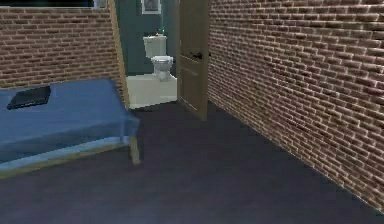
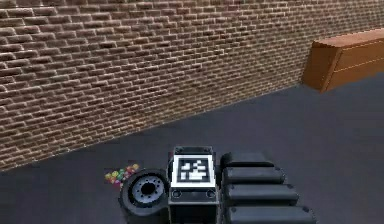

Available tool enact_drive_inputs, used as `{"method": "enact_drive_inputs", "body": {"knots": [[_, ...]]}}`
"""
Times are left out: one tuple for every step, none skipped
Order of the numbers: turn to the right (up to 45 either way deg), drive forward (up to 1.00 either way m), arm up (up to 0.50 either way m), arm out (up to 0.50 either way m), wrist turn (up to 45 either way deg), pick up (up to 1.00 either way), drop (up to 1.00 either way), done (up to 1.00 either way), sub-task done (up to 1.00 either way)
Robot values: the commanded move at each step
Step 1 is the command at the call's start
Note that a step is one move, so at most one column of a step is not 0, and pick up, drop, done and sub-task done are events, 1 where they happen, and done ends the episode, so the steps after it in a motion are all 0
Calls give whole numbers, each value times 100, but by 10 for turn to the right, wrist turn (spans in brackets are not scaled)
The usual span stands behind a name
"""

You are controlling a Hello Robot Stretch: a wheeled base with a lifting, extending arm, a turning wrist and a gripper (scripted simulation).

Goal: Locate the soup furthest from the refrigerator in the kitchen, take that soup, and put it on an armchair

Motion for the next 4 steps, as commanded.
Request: {"method": "enact_drive_inputs", "body": {"knots": [[0,100,0,0,0,0,0,0,0],[0,95,0,0,0,0,0,0,0],[-270,0,0,0,0,0,0,0,0],[0,100,0,0,0,0,0,0,0]]}}
